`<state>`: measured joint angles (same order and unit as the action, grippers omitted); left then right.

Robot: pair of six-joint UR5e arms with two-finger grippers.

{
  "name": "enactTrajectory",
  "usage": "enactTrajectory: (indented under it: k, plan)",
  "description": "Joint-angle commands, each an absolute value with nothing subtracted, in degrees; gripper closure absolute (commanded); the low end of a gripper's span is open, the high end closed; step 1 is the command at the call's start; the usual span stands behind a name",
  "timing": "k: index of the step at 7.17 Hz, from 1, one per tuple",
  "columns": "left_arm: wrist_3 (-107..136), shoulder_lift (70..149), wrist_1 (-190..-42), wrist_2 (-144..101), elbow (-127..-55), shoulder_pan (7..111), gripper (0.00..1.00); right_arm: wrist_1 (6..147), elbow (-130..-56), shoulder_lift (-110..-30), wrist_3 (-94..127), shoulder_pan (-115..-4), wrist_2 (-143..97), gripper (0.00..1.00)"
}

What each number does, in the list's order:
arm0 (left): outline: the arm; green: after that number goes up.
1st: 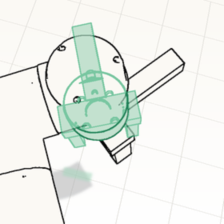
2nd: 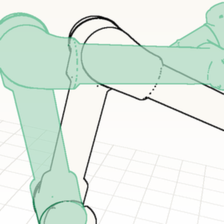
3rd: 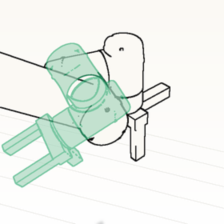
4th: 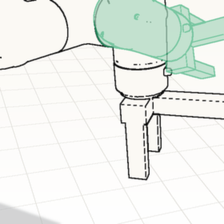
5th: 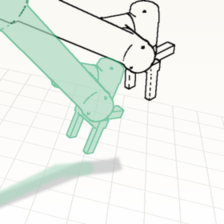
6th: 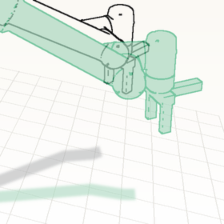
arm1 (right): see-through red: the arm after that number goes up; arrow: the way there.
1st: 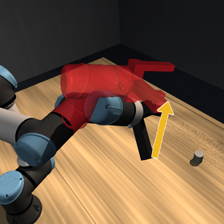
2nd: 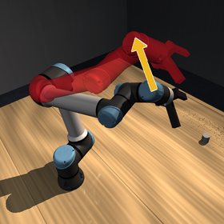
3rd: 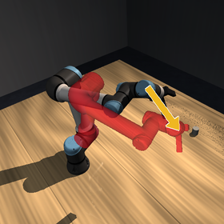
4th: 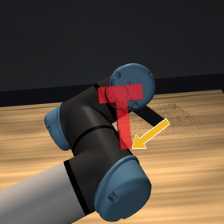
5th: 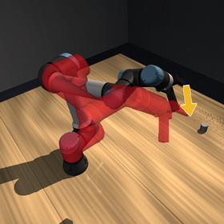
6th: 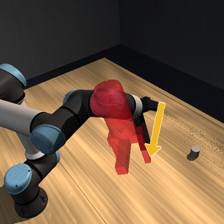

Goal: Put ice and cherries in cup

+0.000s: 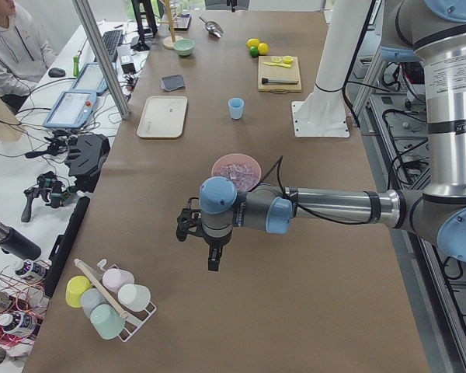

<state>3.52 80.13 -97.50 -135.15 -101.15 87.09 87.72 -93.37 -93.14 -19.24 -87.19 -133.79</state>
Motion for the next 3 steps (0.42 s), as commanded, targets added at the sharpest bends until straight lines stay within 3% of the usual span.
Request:
enactTrajectory:
  k: [1, 3]
  plan:
    - [3.4, 80.1, -97.6, -134.9, -101.1, 87.1, 0.02, 87.7, -93.4, -93.3, -19.2, -87.2, -133.9, 0.00]
    - [3.4, 80.2, -97.7, -134.9, -101.1, 87.1, 0.02, 87.7, -93.4, -93.3, -19.2, -87.2, -133.9, 0.00]
